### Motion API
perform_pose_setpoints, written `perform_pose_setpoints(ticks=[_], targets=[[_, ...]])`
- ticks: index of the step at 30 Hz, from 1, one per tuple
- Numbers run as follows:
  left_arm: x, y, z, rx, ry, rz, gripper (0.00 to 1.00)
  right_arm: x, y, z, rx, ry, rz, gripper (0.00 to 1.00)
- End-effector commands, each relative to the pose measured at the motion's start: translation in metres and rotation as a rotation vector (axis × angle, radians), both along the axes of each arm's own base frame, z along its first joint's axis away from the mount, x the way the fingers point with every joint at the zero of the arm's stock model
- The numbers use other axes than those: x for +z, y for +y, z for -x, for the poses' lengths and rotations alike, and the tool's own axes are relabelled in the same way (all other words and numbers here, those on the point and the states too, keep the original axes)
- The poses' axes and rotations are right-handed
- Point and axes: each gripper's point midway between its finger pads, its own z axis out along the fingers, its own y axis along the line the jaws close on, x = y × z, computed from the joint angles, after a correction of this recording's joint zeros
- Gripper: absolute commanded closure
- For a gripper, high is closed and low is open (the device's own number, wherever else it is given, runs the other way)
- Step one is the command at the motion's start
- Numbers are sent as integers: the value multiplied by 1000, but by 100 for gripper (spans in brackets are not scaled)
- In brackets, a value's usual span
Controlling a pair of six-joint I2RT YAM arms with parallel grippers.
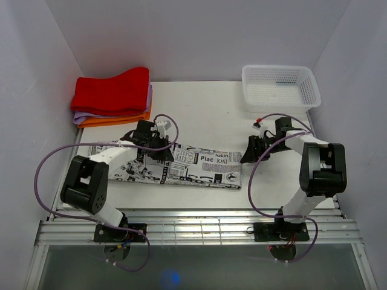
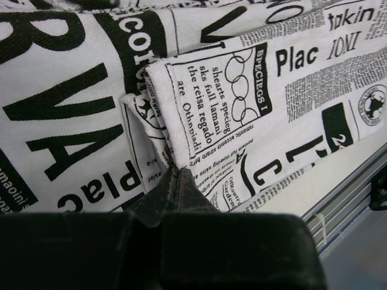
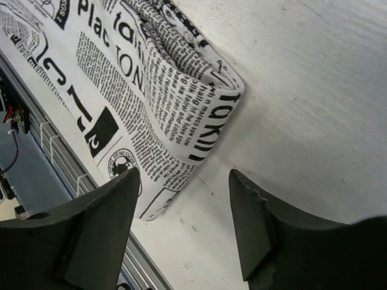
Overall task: Fold and stack the trousers
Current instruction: Fold the trousers
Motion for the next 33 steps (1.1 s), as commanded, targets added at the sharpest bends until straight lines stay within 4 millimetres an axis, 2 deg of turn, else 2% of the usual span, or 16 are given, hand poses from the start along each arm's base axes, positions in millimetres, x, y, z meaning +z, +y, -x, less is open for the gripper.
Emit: perform_pose_setpoints(ticks=[1,8,16,22,26,29,33], targets=[[34,-1,-2,0,-68,16,100,-3,-10,-5,-16,3,23,31],[-1,15,9,27,5,-76,100,-16,-9,-3,-26,55,14,30],[-36,31,-2,54,22,-195,100,-35,3,3,-29,152,-80,30],[-41,38,-11,77,13,-242,100,-49,7,24,-18,227,-114,34],[-46,38,-9,81,25,-245,100,-54,10,36,-16,239,-114,35],[-46,38,-9,82,25,-243,100,-53,16,40,-7,240,-121,36],[-45,37,-12,85,16,-242,100,-57,32,49,48,248,-82,38]])
